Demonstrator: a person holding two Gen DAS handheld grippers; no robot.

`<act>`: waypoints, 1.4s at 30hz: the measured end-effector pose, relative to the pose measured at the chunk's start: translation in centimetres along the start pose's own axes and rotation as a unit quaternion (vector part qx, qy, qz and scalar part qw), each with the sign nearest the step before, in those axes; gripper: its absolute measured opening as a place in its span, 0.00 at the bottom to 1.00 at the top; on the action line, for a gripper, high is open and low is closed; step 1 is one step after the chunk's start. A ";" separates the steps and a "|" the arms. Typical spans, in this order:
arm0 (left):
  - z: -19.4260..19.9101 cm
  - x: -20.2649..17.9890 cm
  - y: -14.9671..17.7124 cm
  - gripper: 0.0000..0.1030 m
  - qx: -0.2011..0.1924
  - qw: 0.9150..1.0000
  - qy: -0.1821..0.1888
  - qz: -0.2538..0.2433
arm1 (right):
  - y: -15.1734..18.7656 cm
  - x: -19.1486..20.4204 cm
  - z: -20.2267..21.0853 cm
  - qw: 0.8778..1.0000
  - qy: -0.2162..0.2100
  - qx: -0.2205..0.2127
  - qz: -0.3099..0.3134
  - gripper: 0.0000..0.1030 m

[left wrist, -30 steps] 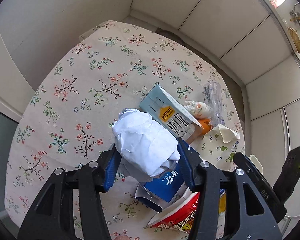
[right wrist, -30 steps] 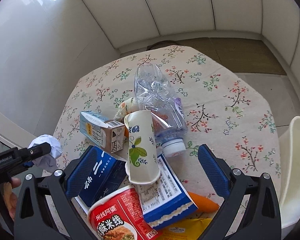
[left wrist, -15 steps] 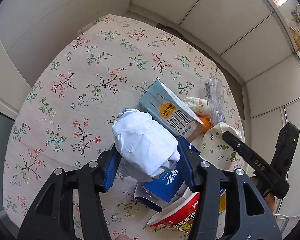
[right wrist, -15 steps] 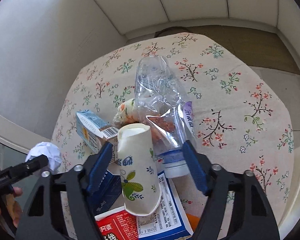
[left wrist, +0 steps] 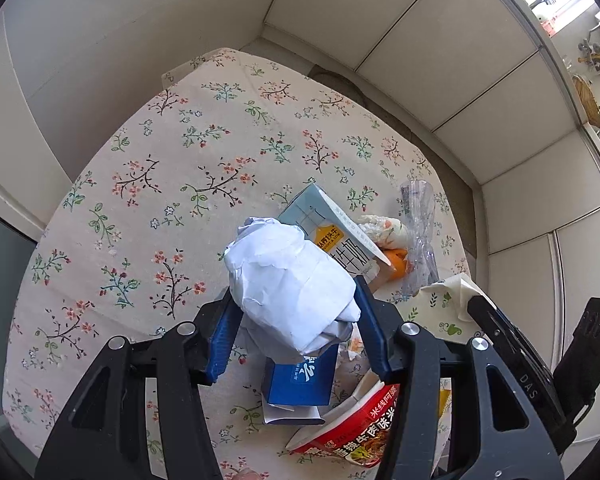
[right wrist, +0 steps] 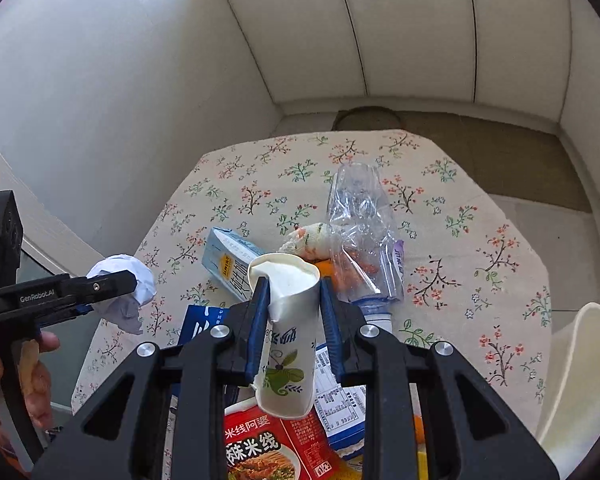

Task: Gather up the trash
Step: 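Grasp the white cup with the right gripper while the left gripper lifts the paper, then carry both items over the white bin and open both grippers to drop them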

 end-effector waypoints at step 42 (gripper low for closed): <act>-7.0 -24.8 9.0 0.50 0.021 0.973 0.058 -0.223 | 15.9 -27.6 12.7 0.943 0.224 -0.014 -0.248 0.35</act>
Point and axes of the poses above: each gripper's, at about its wrist camera, not at the fingertips, and z roughly against the way its jaws point, x to its left, y to its underside, the point moved 4 cm from there along -z, roughly the way its jaws point, and after that the axes turned 14 degrees about x, right-handed, at the moved point
